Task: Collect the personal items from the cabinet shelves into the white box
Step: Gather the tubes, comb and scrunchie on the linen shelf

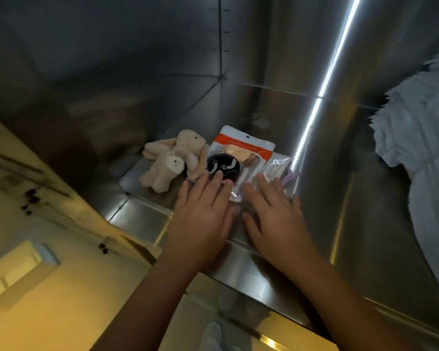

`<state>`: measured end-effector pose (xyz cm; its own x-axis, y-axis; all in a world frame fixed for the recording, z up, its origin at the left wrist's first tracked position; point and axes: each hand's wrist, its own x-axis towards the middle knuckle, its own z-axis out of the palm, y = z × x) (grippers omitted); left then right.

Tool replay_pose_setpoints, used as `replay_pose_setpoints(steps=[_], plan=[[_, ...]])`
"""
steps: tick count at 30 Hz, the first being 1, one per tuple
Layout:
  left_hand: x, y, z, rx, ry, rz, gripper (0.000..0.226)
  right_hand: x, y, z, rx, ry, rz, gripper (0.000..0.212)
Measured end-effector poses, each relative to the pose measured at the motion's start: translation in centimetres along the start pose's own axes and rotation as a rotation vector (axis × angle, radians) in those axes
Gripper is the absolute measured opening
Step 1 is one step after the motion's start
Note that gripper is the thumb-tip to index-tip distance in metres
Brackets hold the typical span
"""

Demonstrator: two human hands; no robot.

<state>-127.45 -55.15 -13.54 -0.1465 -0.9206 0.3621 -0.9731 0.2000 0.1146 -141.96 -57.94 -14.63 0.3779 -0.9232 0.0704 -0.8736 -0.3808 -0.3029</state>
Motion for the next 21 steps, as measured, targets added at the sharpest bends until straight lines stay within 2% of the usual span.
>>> replay_pose_setpoints(steps=[8, 17, 21], plan=[[-7.4, -0.6, -1.7, 0.062, 0.023, -0.314, 0.036, -1.2, -5.0, 1.8, 0.044, -0.119, -0.317, 0.06], [-15.9, -2.2, -4.5, 0.114, 0.047, -0.666, 0.048, -3.5, -11.8, 3.6, -0.016, -0.162, -0.597, 0.063], [-19.9, -3.1, -5.6, 0.169, 0.044, -0.758, 0.051, -5.5, -15.2, 4.4, -0.016, -0.191, -0.695, 0.061]])
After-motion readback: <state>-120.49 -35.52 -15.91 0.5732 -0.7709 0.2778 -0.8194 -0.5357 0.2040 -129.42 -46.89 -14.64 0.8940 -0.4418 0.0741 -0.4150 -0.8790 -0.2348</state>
